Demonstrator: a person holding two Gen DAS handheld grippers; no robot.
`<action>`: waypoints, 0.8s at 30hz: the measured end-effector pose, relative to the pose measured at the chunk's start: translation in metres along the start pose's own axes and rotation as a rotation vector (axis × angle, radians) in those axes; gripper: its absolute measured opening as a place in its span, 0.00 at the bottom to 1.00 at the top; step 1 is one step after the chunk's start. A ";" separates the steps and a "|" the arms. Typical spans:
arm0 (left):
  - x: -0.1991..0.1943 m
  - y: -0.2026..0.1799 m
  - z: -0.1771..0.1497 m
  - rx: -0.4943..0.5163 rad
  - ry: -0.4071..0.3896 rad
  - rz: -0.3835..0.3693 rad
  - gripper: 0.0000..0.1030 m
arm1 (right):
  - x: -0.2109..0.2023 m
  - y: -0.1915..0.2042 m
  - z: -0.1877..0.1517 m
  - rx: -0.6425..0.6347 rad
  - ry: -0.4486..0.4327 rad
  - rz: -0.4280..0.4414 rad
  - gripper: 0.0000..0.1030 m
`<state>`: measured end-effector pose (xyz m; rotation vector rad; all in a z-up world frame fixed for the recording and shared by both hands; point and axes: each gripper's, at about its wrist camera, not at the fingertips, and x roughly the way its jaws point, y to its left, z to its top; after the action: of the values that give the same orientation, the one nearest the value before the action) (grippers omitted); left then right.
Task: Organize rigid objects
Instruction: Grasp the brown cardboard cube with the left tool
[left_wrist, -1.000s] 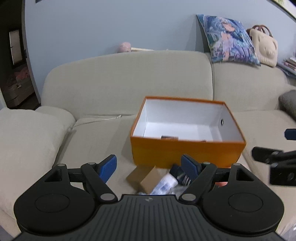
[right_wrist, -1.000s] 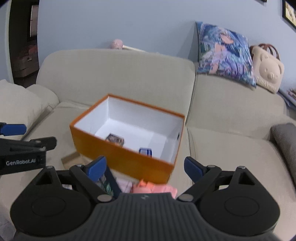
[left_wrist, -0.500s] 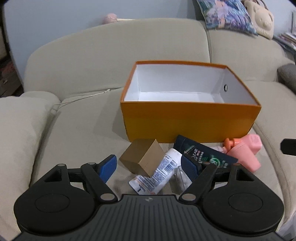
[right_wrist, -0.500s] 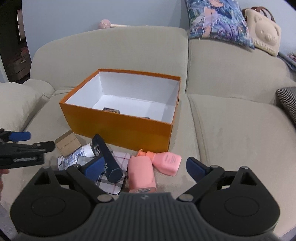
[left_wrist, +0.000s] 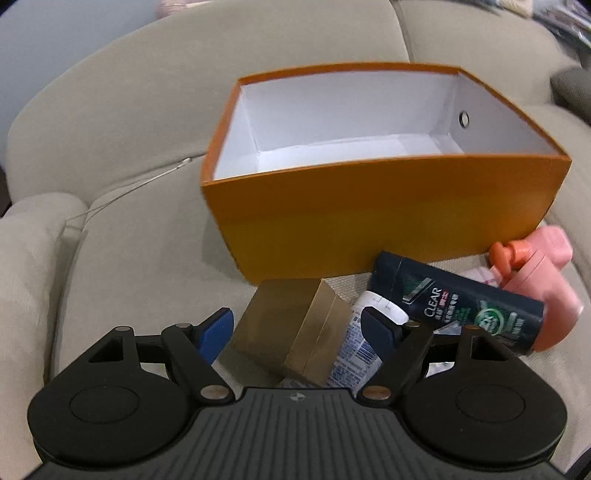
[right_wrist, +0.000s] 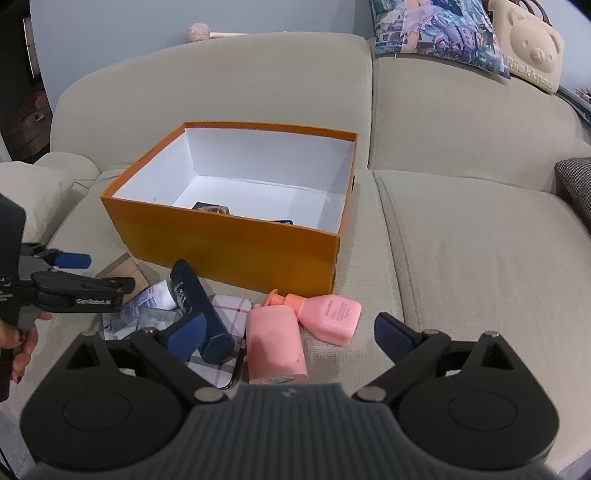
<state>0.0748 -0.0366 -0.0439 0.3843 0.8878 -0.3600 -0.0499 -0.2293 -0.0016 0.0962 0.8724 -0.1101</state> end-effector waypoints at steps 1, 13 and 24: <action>0.004 0.001 0.000 0.005 0.008 0.011 0.90 | 0.002 -0.001 0.000 -0.004 0.004 -0.002 0.95; 0.039 0.050 -0.011 -0.136 0.080 -0.135 0.93 | 0.021 -0.010 0.002 0.035 0.048 0.018 0.95; 0.047 0.059 -0.021 -0.097 0.095 -0.088 0.93 | 0.036 -0.008 0.004 0.048 0.068 0.023 0.95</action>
<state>0.1150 0.0181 -0.0833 0.2749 1.0133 -0.3805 -0.0253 -0.2394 -0.0268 0.1561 0.9366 -0.1068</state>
